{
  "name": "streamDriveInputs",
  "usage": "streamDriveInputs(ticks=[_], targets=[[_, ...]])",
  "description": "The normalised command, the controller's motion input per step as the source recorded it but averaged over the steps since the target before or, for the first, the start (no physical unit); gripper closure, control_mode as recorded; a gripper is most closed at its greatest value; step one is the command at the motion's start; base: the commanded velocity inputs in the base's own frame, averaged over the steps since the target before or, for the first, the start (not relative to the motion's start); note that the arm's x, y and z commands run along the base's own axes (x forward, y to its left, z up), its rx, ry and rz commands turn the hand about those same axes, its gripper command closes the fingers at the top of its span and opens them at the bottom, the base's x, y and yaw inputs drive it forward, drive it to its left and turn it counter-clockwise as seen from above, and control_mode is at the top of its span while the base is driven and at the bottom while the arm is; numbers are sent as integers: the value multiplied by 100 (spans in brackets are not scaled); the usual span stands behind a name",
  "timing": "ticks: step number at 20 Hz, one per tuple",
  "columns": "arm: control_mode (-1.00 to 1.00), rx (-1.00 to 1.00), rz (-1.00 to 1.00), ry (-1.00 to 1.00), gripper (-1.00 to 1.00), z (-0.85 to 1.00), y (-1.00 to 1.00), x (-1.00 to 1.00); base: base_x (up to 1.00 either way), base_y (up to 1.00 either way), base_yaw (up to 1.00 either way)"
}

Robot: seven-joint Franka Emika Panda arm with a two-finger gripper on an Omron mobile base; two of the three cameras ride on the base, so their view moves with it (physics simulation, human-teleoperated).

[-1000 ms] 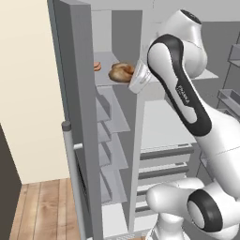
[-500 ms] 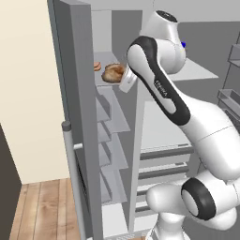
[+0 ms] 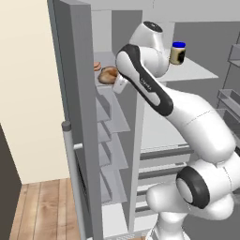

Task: There's a chicken drumstick in the fridge that needs to be moved to the freezer for freezing. Pick up the chicken drumstick from the fridge, place it on any shelf in the freezer, and close the fridge and freezer doors when done.

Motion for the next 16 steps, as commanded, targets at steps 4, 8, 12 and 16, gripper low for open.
streamDriveInputs(ticks=[4,8,12,16], targets=[[-100,-1,-1,0,100,0,26,31,0,0,0],[-100,-2,-1,1,100,0,21,64,0,0,0],[-100,0,0,0,100,0,0,69,0,0,0],[-100,-2,0,0,100,-9,3,59,0,0,0]])
